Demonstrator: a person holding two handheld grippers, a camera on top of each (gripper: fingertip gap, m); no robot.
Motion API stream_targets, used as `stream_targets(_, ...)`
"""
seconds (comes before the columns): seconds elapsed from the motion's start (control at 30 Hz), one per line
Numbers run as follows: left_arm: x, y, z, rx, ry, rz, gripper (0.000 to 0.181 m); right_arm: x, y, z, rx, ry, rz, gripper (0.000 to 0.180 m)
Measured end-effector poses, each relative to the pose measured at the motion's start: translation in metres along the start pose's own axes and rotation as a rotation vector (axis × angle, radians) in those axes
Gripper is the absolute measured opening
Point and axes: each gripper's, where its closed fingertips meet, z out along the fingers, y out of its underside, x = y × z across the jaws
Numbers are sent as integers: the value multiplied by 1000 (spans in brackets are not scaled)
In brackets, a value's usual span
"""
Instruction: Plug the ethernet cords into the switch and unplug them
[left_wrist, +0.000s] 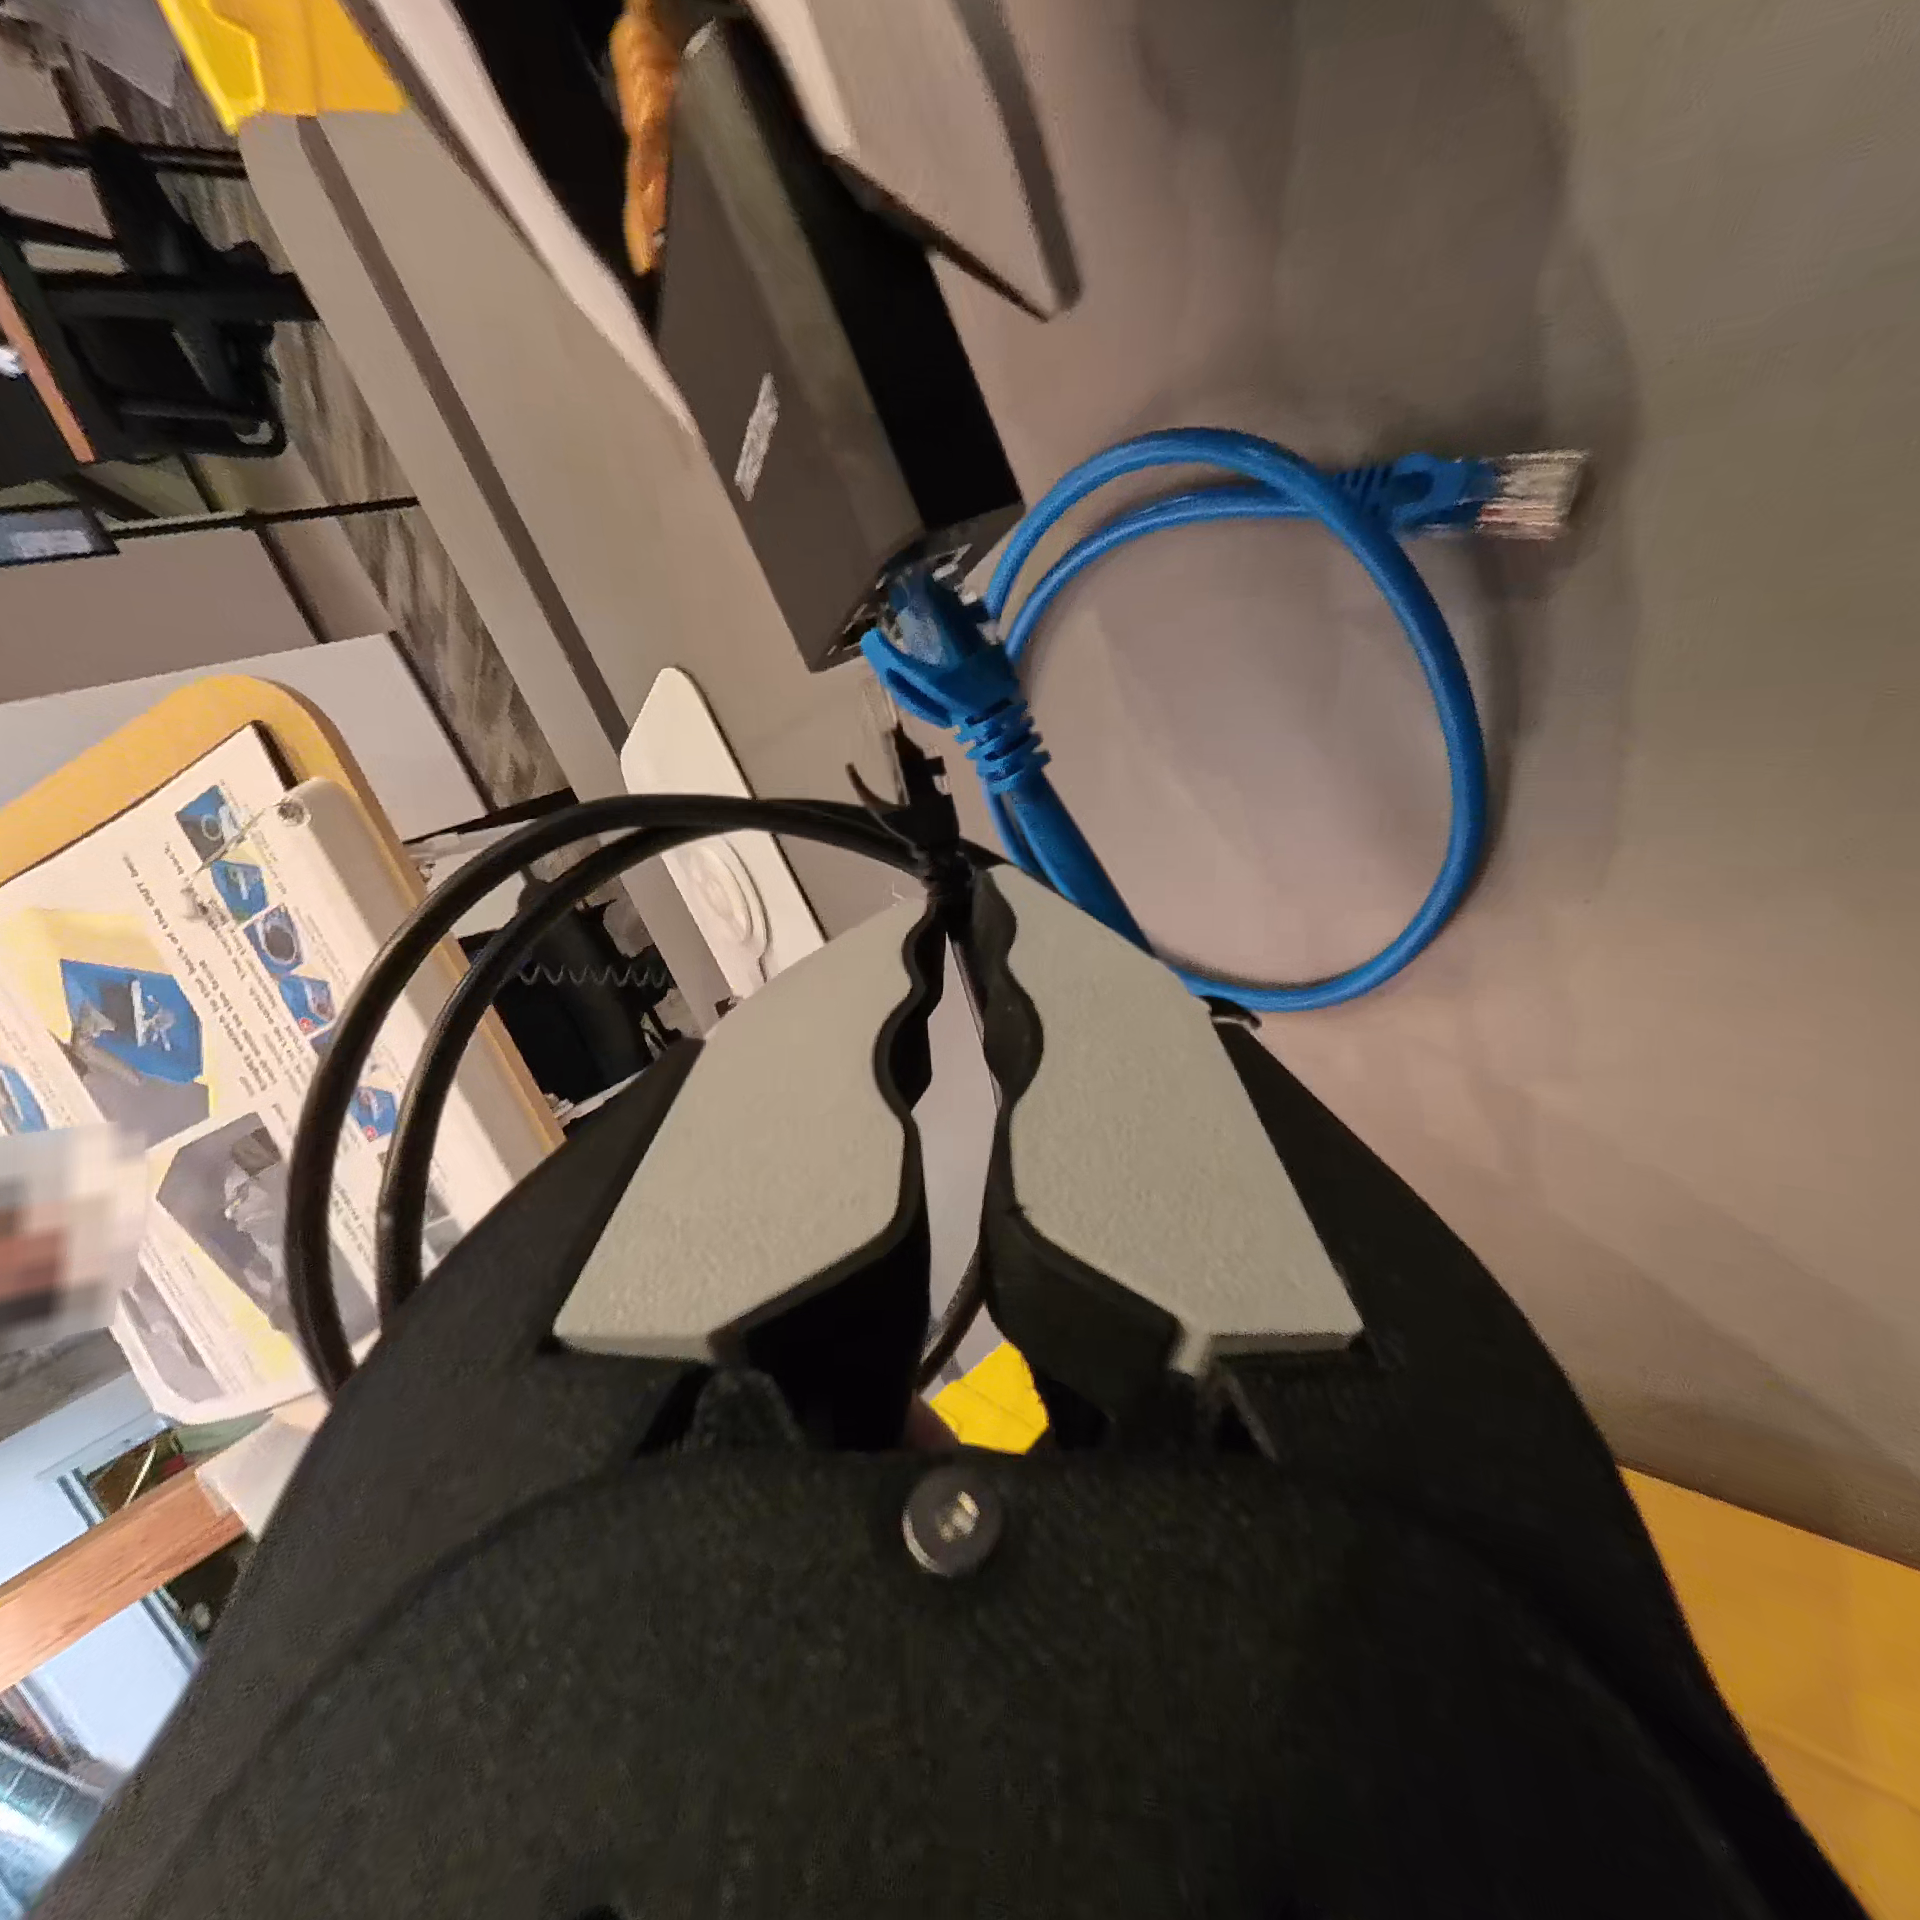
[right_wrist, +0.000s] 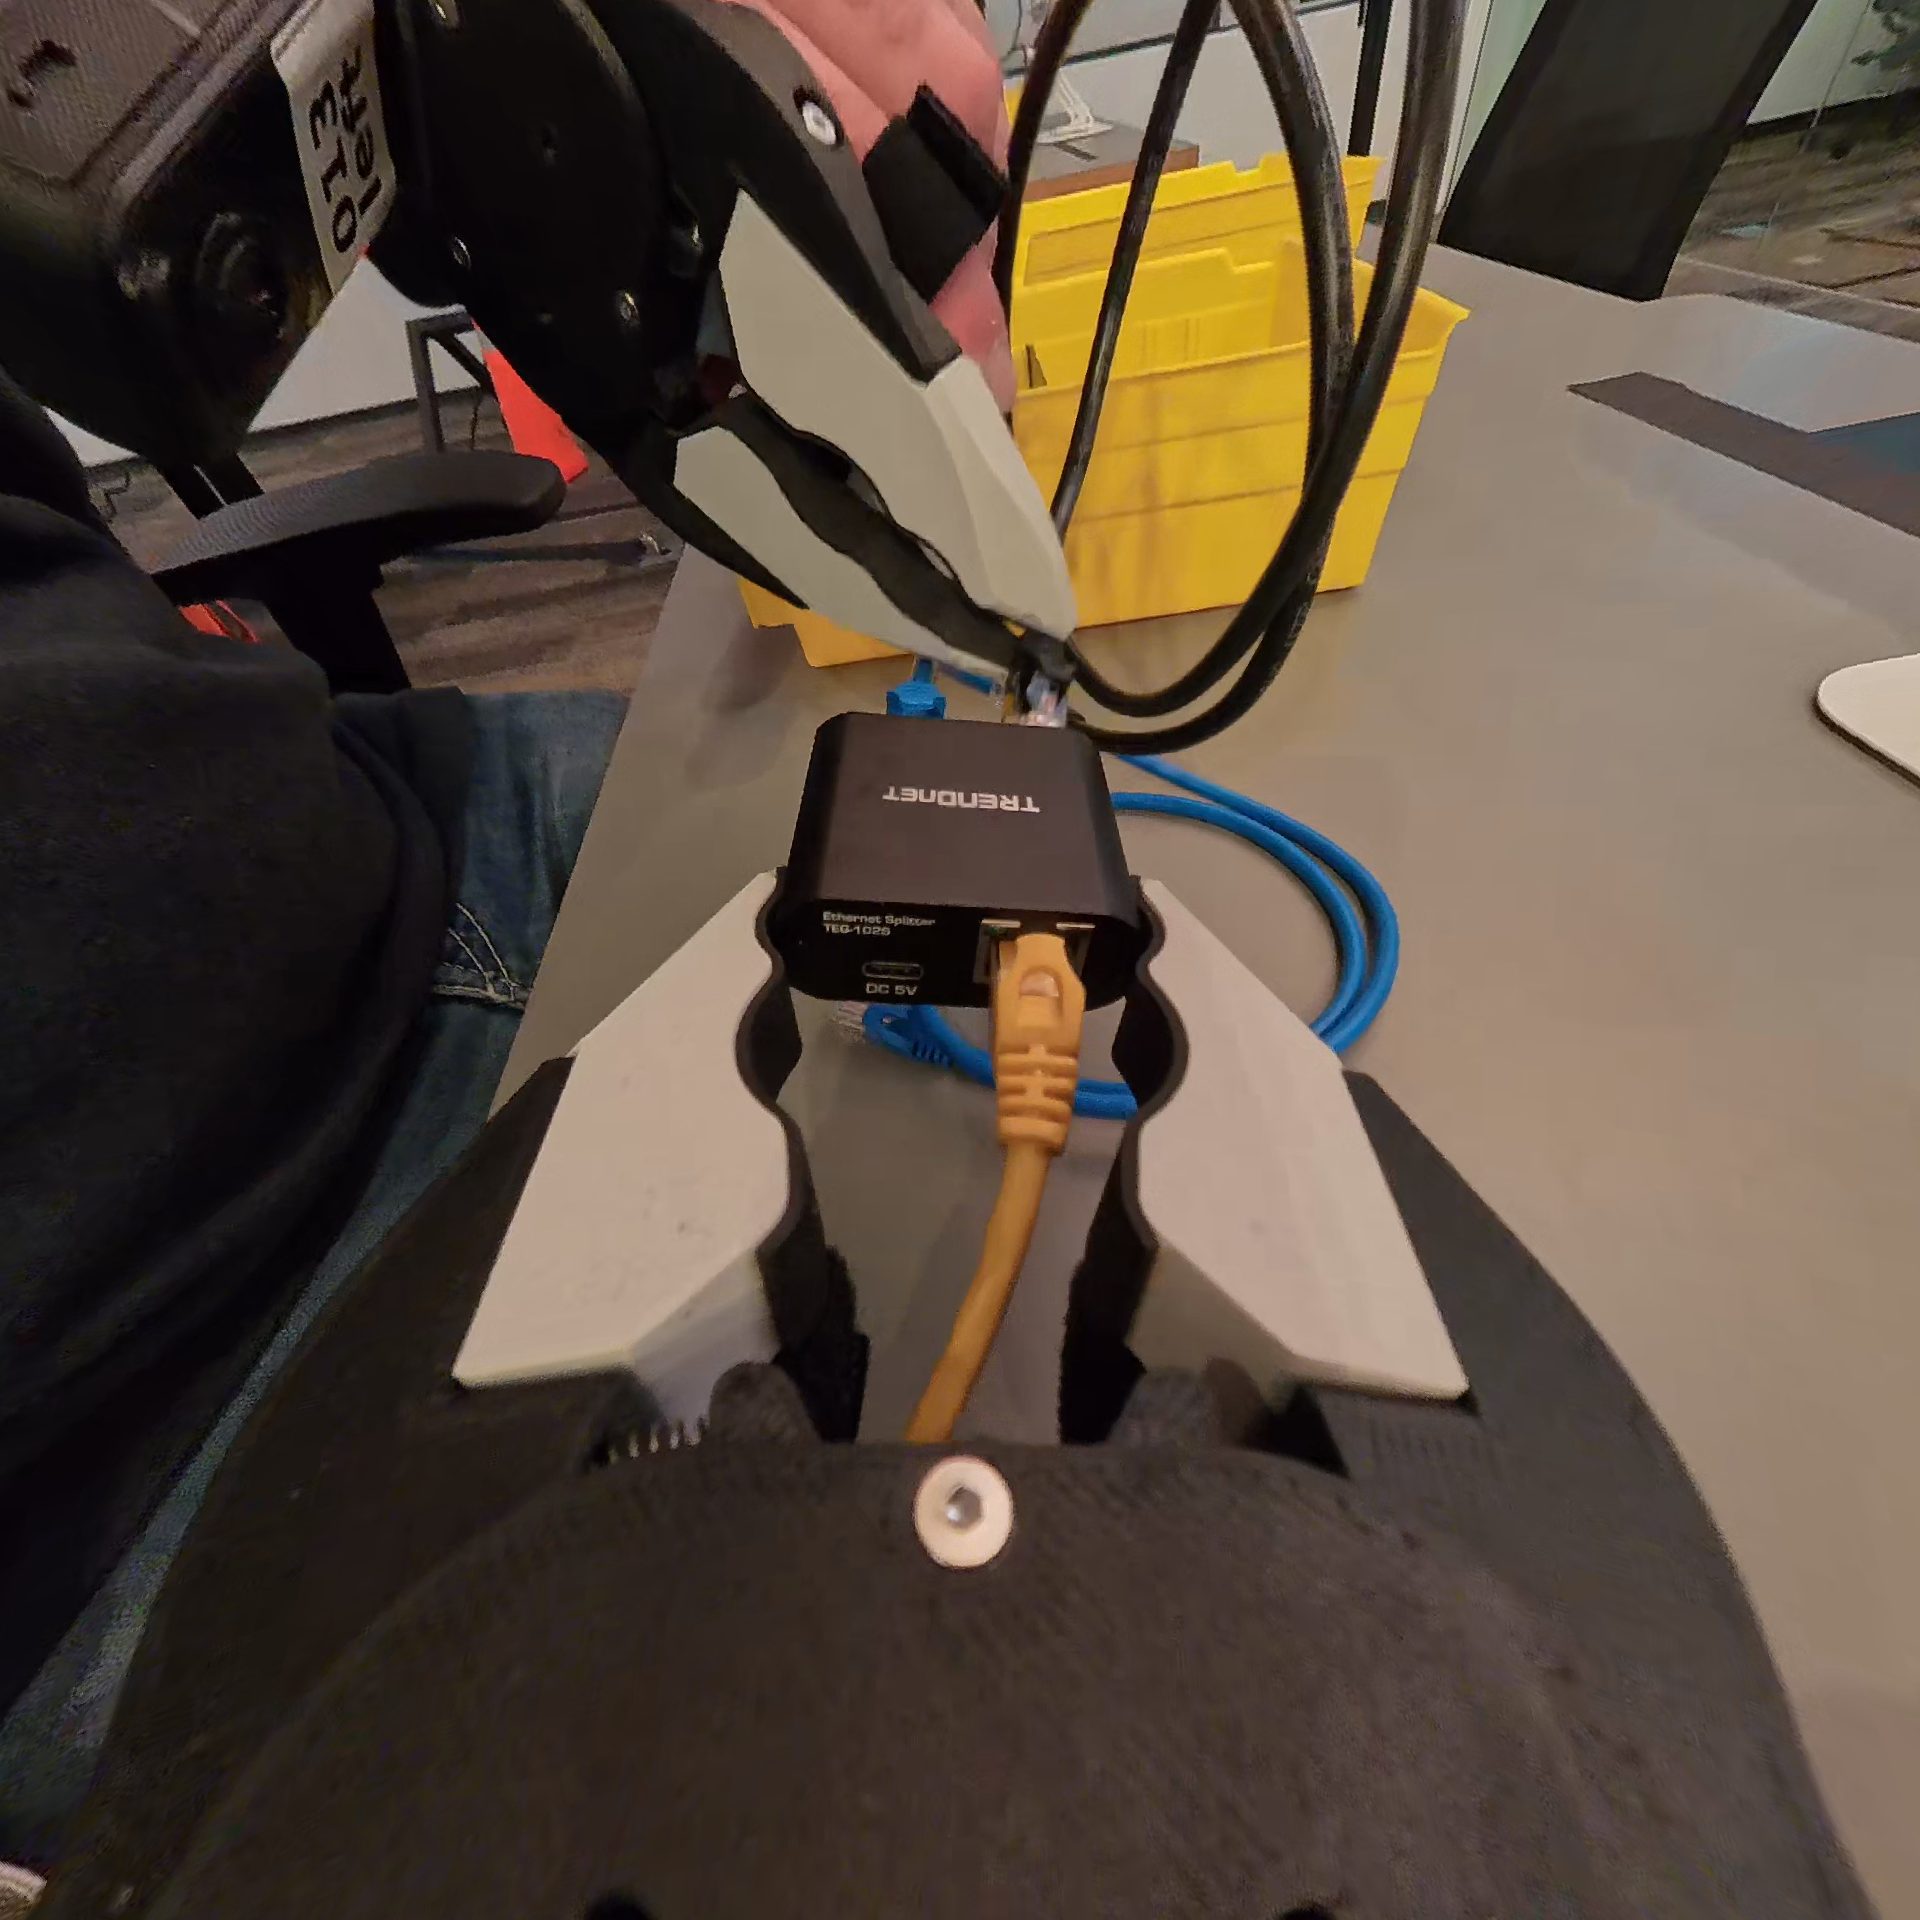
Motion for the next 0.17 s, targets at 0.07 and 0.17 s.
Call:
stream_targets(0.07,-2,-1,0,3,-19,2,6,0,0,0,3,-3,2,60)
stream_targets(0.17,-2,-4,-1,12,-24,-1,5,0,-1,-1,12,-5,-2,60)
